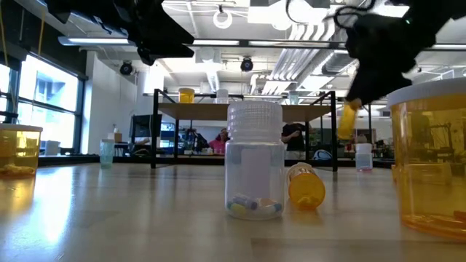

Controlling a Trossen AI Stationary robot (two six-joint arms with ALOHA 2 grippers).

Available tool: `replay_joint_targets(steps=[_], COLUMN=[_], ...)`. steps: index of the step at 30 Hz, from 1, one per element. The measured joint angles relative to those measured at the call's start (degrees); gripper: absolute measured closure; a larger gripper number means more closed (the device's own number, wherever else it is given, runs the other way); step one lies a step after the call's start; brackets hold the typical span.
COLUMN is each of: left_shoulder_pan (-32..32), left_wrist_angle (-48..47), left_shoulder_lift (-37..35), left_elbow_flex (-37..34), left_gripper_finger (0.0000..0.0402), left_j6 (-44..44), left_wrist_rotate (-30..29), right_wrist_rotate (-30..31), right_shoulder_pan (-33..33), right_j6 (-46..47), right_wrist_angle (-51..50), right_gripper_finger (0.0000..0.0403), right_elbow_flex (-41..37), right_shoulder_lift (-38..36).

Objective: Pick and place medicine bottles onto shelf by color
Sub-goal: Put the top right orange pill bottle on the shelf

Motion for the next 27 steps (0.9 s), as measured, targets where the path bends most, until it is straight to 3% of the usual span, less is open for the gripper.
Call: replay_joint_targets(steps=[6,13,17,27], left_shoulder_pan=[0.0,0.0,0.0,0.0], left_wrist_angle=[0.0,0.0,-0.2,-1.5], left_shoulder_lift=[0.0,0.0,0.0,0.0], left_elbow_flex=[0.0,0.0,0.0,0.0], left_gripper_finger=[0.0188,0.0188,0.0188,0.0188], left_j6=[0.0,0.0,0.0,0.0], left_wrist_rotate=[0.0,0.0,0.0,0.0], right_wrist_rotate=[0.3,0.1,-0.7,-11.1], right_shoulder_pan=[-4.8,-16.0,-23.2,-35.5], right_j6=[-8.6,-18.1,-22.2,-29.8], right_wrist_angle=[-0.7,-8.6,-14.7,-25.5], right_gripper_finger=[0.0298,0.0298,0.0298,0.0298], right_elbow_flex=[7.9,21.3,31.9,55.6], right_shoulder_lift=[0.0,2.4,7.8,27.1])
